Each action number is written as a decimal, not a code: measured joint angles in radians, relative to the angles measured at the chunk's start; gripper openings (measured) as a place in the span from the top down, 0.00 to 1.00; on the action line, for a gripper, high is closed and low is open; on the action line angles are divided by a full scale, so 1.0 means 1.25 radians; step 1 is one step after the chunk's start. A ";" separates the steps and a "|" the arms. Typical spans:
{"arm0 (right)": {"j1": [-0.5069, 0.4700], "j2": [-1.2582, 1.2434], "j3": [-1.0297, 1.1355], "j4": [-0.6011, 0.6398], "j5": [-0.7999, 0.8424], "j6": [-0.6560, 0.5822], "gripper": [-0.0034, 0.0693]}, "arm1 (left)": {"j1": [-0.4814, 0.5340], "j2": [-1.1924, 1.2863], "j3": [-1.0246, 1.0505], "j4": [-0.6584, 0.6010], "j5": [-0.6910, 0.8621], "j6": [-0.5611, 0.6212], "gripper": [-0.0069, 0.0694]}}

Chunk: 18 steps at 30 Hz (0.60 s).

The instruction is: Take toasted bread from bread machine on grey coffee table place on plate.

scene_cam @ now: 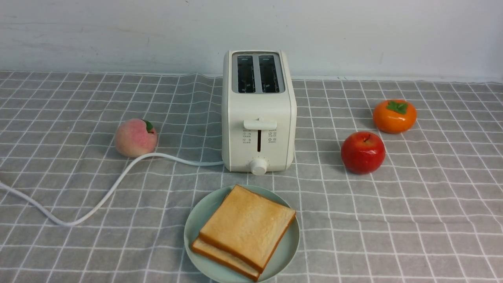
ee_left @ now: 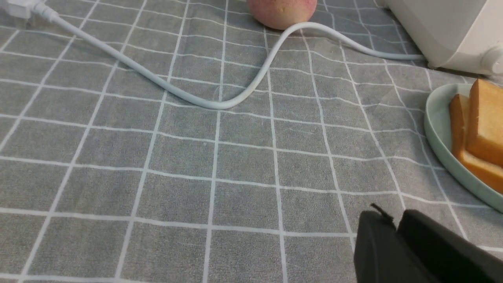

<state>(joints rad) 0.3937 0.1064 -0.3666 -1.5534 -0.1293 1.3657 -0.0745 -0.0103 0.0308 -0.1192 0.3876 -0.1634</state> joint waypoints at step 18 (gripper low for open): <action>0.000 0.000 0.001 0.844 0.205 -0.722 0.62 | 0.000 0.000 0.000 0.000 0.000 0.000 0.81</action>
<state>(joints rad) 0.3937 0.1064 -0.3659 -0.4990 0.1267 0.4628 -0.0745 -0.0103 0.0308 -0.1192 0.3876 -0.1634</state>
